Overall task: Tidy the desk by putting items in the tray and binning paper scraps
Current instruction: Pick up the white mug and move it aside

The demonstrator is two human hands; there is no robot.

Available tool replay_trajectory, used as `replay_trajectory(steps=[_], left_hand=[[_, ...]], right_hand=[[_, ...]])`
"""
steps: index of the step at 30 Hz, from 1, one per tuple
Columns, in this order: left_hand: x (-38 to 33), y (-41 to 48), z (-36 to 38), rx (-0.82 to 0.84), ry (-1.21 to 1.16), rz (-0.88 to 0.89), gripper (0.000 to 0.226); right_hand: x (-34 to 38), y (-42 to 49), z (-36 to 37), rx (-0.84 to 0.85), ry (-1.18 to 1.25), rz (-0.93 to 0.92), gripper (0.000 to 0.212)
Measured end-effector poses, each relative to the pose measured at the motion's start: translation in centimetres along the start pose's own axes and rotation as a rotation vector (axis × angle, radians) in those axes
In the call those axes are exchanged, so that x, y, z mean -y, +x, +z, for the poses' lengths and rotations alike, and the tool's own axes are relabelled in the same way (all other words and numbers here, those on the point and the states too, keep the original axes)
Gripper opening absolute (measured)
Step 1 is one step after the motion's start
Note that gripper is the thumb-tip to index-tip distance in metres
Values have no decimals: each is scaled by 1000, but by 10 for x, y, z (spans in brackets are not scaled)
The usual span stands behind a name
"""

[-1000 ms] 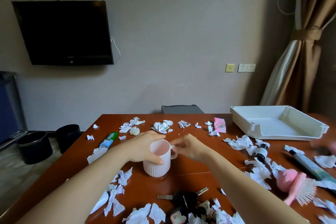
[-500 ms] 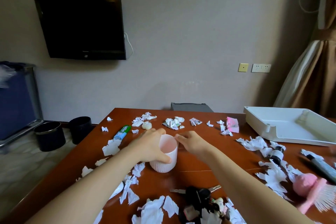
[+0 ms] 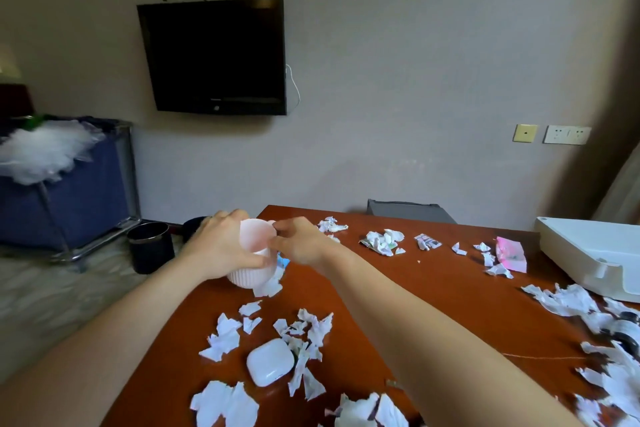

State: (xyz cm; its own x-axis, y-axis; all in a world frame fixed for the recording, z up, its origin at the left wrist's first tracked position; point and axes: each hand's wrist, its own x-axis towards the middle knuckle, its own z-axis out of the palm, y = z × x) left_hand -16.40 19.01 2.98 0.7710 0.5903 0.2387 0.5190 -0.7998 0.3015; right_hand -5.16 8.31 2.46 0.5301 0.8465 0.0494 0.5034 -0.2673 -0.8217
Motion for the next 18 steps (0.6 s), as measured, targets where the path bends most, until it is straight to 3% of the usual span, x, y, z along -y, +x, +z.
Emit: replay_trajectory(steps=[3,8,18], left_hand=[[20,-1,2,4,22,-58,80],[41,0,17,48,-18,-136,86],[38,25,36,193,-33,-115,96]], right_hand=[[7,11,20,45,-5,22,13],[6,22,47,38,-24,47,41],[-14,44,48,-71,-10,100,33]])
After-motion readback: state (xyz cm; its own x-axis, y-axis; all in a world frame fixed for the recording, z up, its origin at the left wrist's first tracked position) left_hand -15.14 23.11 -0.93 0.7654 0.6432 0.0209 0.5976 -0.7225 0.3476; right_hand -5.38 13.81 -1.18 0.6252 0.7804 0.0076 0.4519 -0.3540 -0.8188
